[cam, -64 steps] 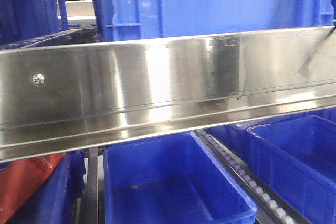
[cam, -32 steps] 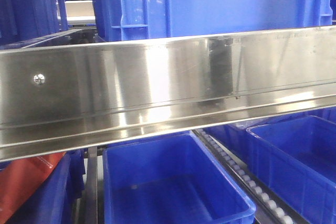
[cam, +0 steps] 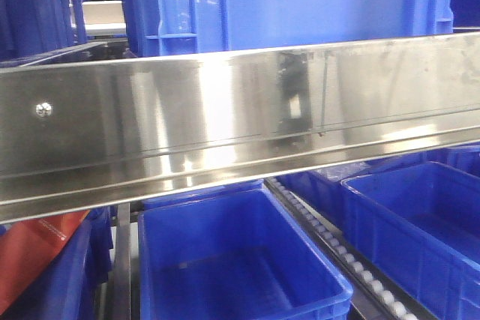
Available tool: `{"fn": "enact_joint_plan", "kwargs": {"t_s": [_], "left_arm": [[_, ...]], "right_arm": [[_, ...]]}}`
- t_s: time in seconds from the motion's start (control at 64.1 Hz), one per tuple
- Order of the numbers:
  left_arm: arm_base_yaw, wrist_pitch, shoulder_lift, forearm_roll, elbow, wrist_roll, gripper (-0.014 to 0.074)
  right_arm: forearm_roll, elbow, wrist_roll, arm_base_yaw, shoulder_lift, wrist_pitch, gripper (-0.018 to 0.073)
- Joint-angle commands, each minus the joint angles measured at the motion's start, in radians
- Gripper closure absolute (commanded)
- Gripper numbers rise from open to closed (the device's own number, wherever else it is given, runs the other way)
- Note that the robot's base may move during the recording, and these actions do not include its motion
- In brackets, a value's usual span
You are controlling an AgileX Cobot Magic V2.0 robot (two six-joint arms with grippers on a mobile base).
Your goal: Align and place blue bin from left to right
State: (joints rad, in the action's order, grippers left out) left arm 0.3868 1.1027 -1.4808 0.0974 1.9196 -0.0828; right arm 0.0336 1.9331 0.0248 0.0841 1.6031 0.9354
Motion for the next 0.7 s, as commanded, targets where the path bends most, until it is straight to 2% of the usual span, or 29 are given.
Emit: {"fn": "enact_joint_plan", "kwargs": {"t_s": [0.0,0.219,0.453,0.578,0.687], "left_arm": [[-0.005,-0.107,0.091,-0.003,-0.067,0.010,0.0583],[-0.005,-0.300,0.283,0.009,-0.355,0.011,0.0583],[-0.005,-0.517,0.579,0.014,-0.674,0.016,0.0583],[-0.005,-0.574,0.725,0.014,-0.786,0.031,0.0583],[-0.005,-0.574,0.853,0.017,-0.841,0.031,0.0583]], "right_arm": [[-0.002,-0.102,0.021,-0.006,-0.091,-0.145,0.0638],[-0.002,-0.426,0.048,-0.006,-0.307,-0.362,0.0638],[-0.002,-0.710,0.063,0.027,-0.613,-0.487,0.0638],[-0.002,-0.819,0.063,0.051,-0.757,-0.514,0.0638],[-0.002,-0.886,0.063,0.059,-0.865,-0.517,0.0638]]}}
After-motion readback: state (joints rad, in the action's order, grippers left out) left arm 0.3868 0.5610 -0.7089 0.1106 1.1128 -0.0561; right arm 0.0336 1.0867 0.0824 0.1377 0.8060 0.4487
